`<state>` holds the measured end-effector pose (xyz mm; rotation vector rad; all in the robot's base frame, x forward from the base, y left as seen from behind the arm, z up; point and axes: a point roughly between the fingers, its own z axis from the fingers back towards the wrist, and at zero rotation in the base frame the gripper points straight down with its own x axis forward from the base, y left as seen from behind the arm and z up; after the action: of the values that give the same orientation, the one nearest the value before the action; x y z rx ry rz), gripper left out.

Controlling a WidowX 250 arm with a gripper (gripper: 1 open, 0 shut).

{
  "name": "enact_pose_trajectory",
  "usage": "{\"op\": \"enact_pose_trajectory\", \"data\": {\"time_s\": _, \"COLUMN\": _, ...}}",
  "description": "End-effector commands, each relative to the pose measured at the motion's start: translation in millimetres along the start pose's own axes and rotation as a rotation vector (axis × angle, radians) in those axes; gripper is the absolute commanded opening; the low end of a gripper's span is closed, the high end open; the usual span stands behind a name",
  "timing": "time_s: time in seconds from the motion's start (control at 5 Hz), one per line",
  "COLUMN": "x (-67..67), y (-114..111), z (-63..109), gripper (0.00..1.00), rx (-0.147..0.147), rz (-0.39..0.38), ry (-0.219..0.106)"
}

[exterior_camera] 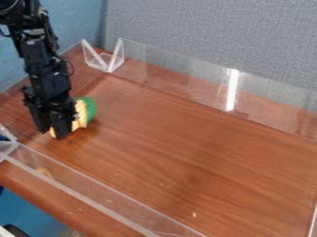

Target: Push the yellow object to the right side of the table

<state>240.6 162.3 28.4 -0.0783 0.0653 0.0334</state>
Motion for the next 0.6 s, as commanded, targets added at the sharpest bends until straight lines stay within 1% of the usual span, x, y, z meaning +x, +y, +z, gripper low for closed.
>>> {"op": "enact_pose_trajectory", "data": {"time_s": 0.0, "x": 11.2, "y": -3, "z": 30.6, "gripper": 0.00, "rx": 0.045, "rz": 0.060, "ry": -0.083}}
{"op": "enact_pose_trajectory", "data": {"time_s": 0.2, "x": 19.6, "y": -14, "z": 26.2, "gripper": 0.00, "rx": 0.045, "rz": -0.010, "ry": -0.092}}
{"op": "enact_pose_trajectory", "data": {"time_s": 0.4, "x": 27.5, "y": -18, "z": 25.9, "gripper": 0.00, "rx": 0.046, "rz": -0.059, "ry": -0.095}}
